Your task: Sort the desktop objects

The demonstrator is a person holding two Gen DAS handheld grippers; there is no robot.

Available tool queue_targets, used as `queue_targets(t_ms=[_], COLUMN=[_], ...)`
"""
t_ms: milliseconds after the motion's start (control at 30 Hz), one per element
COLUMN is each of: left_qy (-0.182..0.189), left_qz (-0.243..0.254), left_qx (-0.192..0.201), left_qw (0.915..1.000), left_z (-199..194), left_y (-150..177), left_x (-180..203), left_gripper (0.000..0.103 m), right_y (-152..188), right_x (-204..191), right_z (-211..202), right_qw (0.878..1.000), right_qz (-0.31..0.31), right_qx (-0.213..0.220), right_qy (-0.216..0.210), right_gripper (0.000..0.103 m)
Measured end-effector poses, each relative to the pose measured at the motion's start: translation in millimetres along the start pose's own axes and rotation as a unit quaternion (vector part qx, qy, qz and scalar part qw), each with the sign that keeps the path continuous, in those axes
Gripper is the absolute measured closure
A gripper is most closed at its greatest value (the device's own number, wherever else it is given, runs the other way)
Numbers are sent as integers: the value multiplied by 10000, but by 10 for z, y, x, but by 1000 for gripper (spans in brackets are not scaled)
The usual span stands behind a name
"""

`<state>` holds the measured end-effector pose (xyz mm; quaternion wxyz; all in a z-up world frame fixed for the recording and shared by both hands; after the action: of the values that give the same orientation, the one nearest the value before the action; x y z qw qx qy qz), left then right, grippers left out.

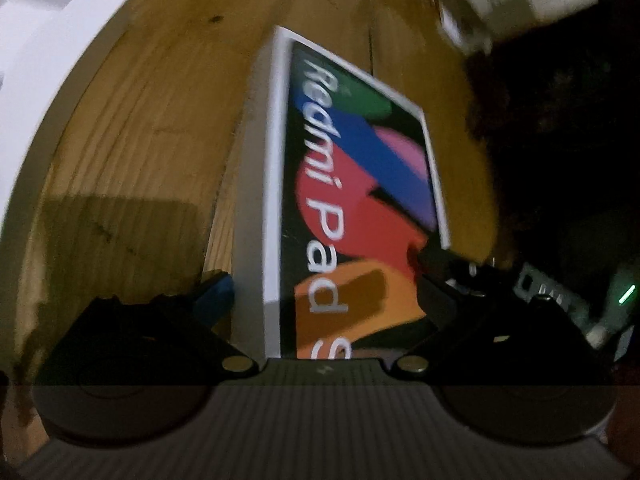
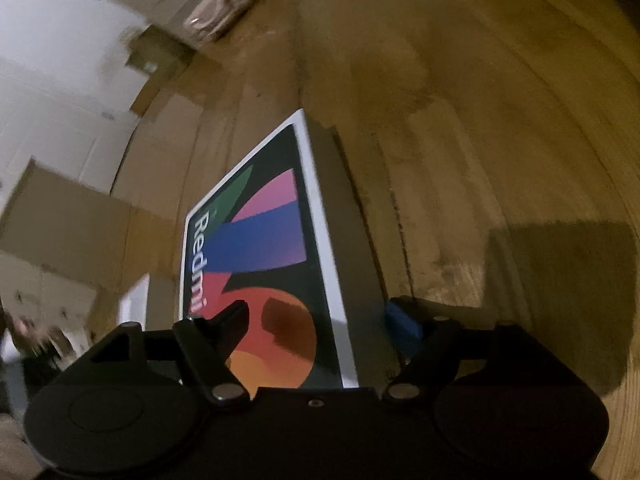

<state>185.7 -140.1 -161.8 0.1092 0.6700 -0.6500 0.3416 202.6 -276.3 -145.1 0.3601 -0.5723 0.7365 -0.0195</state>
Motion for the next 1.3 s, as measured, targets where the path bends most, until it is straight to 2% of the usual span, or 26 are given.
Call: queue_targets(t_ms=[67, 133, 233, 367, 433, 533, 667, 833, 867, 1000, 1133, 1300], left_qy=[-483, -803, -746, -704, -707, -793, -907, -1009, -996, -897, -945, -984], left_qz=[419, 691, 681, 655, 699, 762, 693, 707, 684, 549, 738, 1045], left_qx=[-123, -108, -7, 78, 86, 93, 49, 22, 23, 133, 214, 307], left_qw=[9979, 9943, 9949, 9953, 9950, 9939, 9935, 9924, 9927, 9944, 9925, 9892], left_z=[52, 79, 58, 20, -1, -37, -56, -26, -15, 12, 19, -5], left_y=[42, 72, 91, 105, 127, 119, 75, 47, 42, -2, 9, 73], left_x=[114, 166, 151, 121, 156, 165, 43, 39, 37, 5, 42, 115], left_gripper=[4, 5, 6, 8, 8, 8, 7, 4, 3, 2, 6, 6], right_y=[26, 27, 46, 19, 5, 1, 98, 115, 105, 128, 149, 126], right_x=[-125, -158, -154, -117, -147, -214, -244, -217, -213, -230, -221, -340], right_z=[59, 80, 54, 0, -24, -66, -85, -58, -52, 61, 50, 6], right_qw=[9980, 9973, 9971, 9973, 9967, 9956, 9939, 9948, 9949, 9967, 9977, 9927], right_qz=[-545, -613, -655, -641, -705, -814, -937, -791, -775, -630, -611, -1070], right_qx=[-98, -123, -68, -6, -20, -70, -362, -449, -441, -292, 127, 43], right_qy=[300, 393, 381, 367, 404, 459, 453, 450, 474, 409, 252, 559], right_gripper=[22, 22, 24, 36, 38, 38, 38, 37, 36, 20, 21, 28])
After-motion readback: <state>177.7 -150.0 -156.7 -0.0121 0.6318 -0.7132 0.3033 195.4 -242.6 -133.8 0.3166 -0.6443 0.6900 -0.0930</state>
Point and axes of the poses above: each gripper's, at about its wrist camera, not at the fingertips, and z roughly the way its jaws point, x to its right, y to its underside, the point moved 8 cm from there along z, roughly the way its jaws point
